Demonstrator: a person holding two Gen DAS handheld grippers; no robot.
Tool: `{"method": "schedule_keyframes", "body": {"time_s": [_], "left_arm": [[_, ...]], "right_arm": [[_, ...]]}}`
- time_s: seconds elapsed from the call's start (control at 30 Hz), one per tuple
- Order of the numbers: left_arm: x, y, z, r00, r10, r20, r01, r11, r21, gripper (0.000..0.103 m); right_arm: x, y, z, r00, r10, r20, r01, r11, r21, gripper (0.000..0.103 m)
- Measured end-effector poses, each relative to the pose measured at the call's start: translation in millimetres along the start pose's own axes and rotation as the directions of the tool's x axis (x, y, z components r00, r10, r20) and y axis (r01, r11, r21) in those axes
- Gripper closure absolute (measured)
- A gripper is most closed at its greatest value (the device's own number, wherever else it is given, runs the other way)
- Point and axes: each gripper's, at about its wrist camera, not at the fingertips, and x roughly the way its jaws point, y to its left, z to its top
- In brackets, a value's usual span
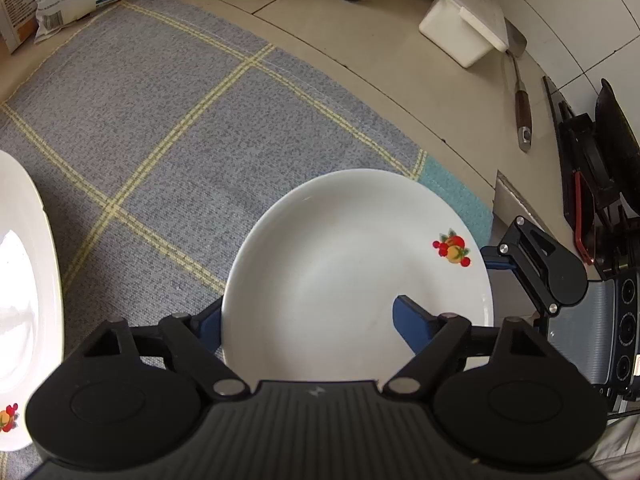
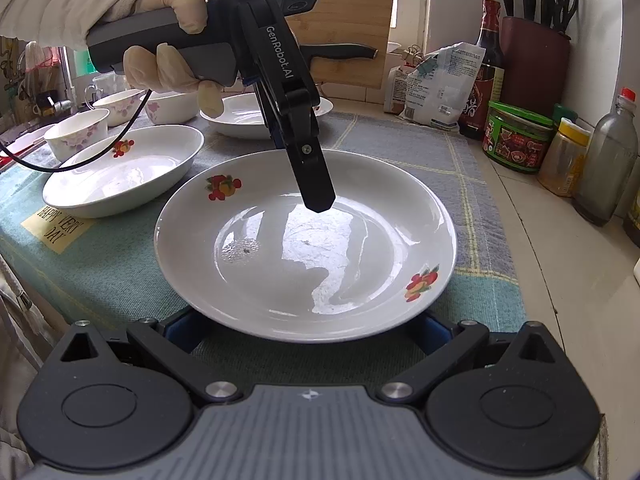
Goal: Organize plates and bowls
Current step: 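Carry the held plates with both tools toward the mat by the condiment jars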
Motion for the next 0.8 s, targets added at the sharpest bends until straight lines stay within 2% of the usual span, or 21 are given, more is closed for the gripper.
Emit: {"method": "schedule_keyframes", "body": {"time_s": [0.53, 0.8], "left_arm": [[-0.2, -0.3, 0.4, 1.000, -0.009, -0.002, 0.009, 1.000, 0.008, 0.019], [-8.5, 0.7, 1.2, 1.000, -0.007, 0.027, 0.007, 1.000, 0.006, 0.019]], "right_arm": [[3.5, 1.1, 8.9, 0.998, 0.006, -0.060, -0.006, 1.000, -0.005, 0.000], [3.0, -2.6, 13.6, 0.997, 0.015, -0.072, -0.016, 1.000, -0.004, 0.000]]}}
